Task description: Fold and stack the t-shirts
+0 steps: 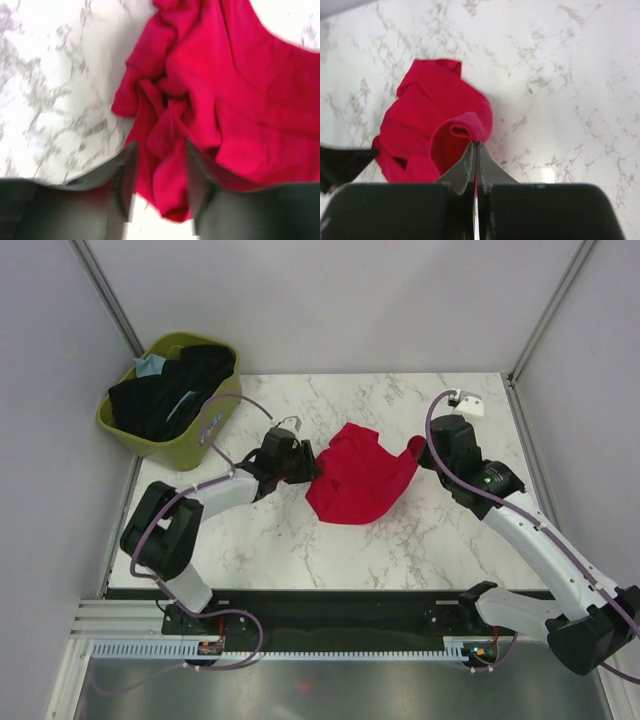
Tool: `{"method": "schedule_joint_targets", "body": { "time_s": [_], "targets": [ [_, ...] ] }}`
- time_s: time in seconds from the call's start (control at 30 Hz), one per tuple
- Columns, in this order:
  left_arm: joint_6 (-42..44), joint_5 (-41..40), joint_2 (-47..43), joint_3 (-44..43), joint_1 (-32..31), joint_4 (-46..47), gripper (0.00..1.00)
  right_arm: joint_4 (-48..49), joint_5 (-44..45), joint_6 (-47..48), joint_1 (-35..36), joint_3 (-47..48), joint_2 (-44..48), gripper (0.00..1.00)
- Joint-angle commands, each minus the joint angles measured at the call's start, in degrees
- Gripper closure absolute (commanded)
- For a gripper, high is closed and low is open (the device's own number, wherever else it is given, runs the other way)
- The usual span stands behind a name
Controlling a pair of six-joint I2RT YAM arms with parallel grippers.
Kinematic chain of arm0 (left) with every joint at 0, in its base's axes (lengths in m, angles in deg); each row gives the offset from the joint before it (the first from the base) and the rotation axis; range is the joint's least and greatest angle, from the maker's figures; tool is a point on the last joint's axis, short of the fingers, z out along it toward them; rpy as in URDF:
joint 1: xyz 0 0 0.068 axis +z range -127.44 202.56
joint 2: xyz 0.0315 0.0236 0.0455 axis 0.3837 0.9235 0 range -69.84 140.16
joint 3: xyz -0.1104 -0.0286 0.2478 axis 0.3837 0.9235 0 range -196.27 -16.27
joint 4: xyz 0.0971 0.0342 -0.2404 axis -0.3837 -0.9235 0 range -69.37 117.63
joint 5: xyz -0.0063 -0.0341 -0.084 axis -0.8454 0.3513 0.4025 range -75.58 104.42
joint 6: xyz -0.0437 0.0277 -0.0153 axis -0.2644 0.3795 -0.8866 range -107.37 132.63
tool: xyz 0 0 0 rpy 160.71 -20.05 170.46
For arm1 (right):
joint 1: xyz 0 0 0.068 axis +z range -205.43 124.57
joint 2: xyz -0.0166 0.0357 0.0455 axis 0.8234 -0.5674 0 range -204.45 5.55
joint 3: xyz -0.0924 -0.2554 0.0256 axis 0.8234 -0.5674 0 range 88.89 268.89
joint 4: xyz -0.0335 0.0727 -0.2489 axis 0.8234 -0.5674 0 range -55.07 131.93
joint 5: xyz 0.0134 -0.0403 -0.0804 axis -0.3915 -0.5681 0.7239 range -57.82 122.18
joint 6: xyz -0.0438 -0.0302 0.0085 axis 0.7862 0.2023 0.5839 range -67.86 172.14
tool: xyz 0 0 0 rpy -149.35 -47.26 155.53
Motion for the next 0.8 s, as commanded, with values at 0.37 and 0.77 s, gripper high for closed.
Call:
{"method": "schedule_joint_targets", "body": {
  "time_s": [0.37, 0.77],
  "targets": [
    [0.59, 3.13, -19.84, 16.88, -0.06, 3.64, 0.98, 5.84, -4.65, -4.07, -4.95, -1.79, -7.37, 1.0],
    [2.08, -6.35, -37.58, 13.62, 0.64, -13.41, 0.82, 0.26, -25.87, 2.1, -2.83, 84.2, -31.93, 1.0]
  ]
}}
